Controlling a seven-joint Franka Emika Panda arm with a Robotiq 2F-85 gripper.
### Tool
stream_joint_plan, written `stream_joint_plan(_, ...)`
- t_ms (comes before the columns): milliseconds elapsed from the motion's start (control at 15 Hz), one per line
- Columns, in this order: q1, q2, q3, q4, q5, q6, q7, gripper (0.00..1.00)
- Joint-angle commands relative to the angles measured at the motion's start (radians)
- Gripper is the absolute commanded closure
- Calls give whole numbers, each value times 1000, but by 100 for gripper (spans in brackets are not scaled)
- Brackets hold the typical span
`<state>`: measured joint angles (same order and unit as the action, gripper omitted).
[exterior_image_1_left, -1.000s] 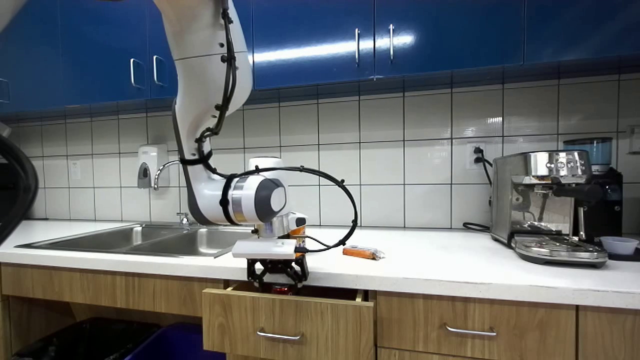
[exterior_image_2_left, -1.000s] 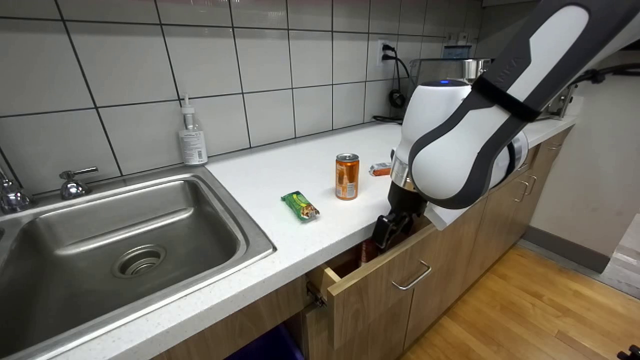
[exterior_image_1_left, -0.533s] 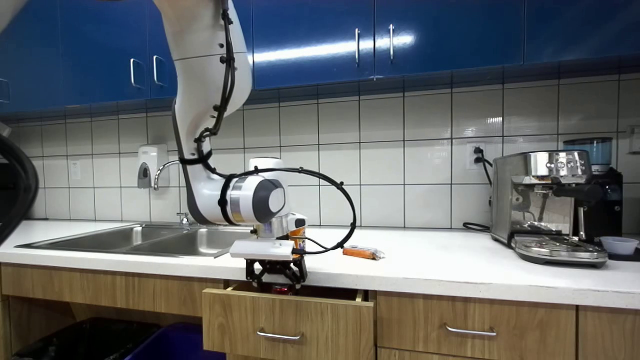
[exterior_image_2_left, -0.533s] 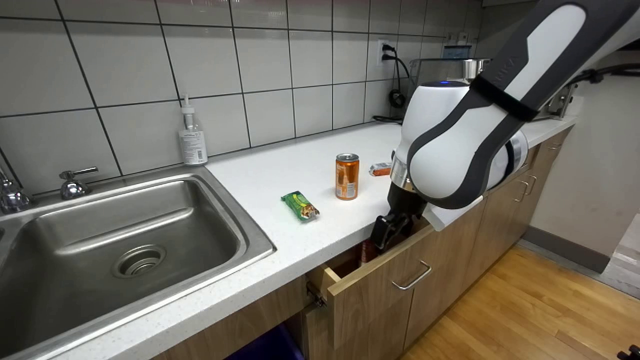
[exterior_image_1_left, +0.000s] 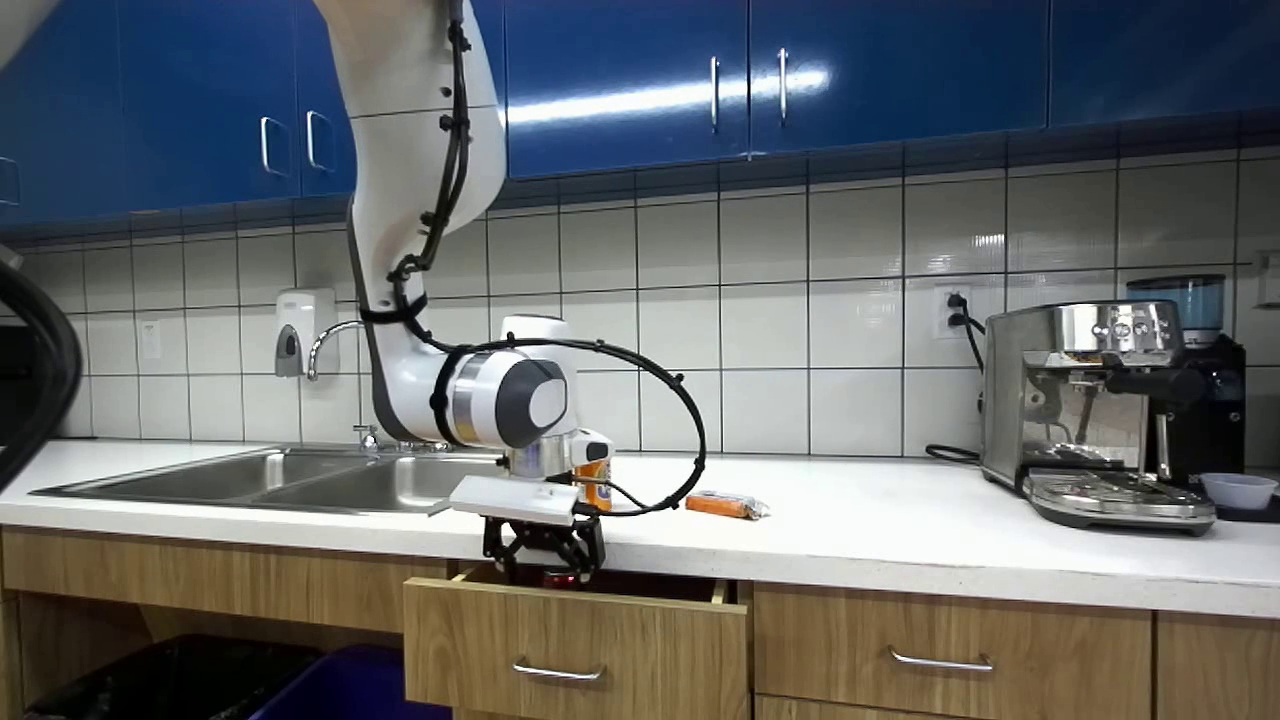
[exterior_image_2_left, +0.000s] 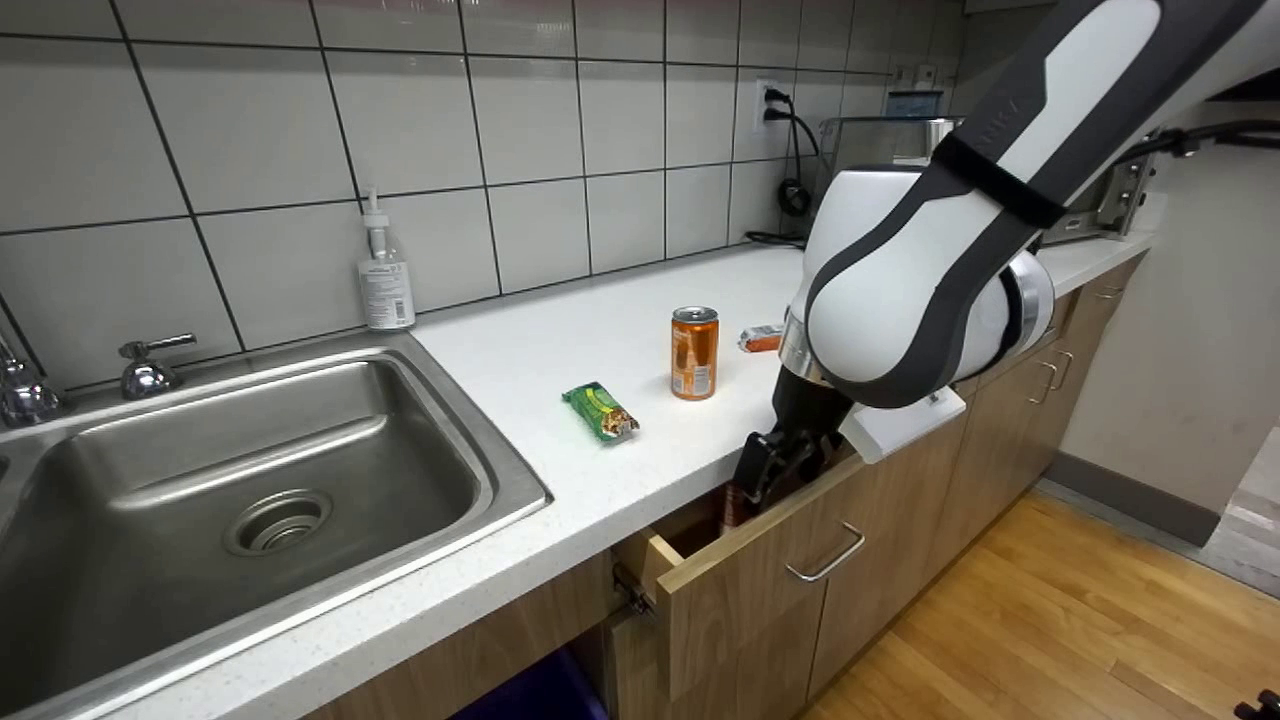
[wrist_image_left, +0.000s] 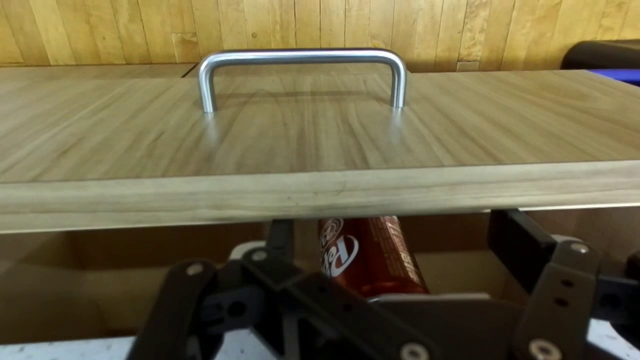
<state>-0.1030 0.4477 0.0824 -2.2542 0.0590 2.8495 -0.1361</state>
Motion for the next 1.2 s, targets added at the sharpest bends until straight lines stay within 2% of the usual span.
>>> stream_joint_plan(0, -26, -30, 19, -14, 18, -92, -33, 0)
stream_joint_plan(600, 13, -61, -23, -26, -11, -177, 1, 0)
stream_joint_plan(1133, 46, -94, -38, -68, -31, -193, 16, 0)
